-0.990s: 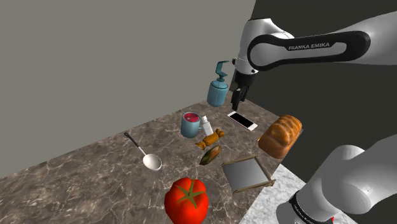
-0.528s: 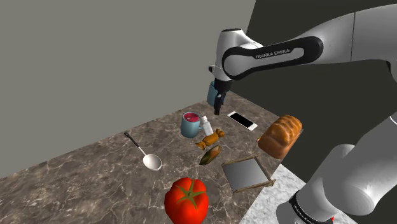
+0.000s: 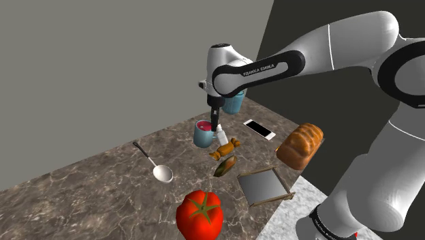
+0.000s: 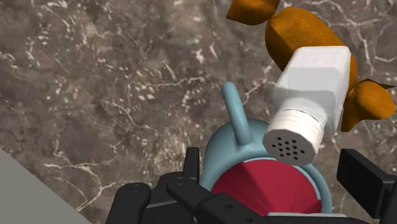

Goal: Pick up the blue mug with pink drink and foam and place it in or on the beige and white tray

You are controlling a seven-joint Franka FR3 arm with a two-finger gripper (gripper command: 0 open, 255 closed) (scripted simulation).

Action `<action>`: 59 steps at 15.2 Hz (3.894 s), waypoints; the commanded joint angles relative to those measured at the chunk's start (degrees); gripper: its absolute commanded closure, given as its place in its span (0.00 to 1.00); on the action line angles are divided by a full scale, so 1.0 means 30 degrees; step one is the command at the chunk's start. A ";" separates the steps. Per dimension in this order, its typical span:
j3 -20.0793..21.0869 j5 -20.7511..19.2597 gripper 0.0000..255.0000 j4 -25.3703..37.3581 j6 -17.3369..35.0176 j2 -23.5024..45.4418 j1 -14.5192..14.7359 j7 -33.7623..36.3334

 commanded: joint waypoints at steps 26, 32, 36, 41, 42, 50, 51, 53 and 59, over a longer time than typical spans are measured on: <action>0.0020 -0.0165 1.00 -0.0659 0.1711 0.1049 0.0019 -0.0162; 0.0043 -0.0026 1.00 0.0027 0.0302 0.0316 0.0020 -0.0337; 0.0056 0.0052 1.00 0.0567 -0.0650 -0.0102 0.0021 -0.0445; 0.0068 0.0135 1.00 0.1336 -0.1853 -0.0541 0.0025 -0.0570; 0.0071 0.0149 1.00 0.1503 -0.2095 -0.0618 0.0025 -0.0594; 0.0111 0.0273 1.00 0.1757 -0.3506 -0.1779 0.0058 -0.0688; 0.0141 0.0324 1.00 0.0884 -0.3394 -0.2538 0.0086 -0.0640; 0.0202 0.0435 1.00 -0.0781 -0.3247 -0.4051 0.0153 -0.0548; 0.0408 0.0852 1.00 -0.5213 -0.3414 -0.8639 0.0455 -0.0287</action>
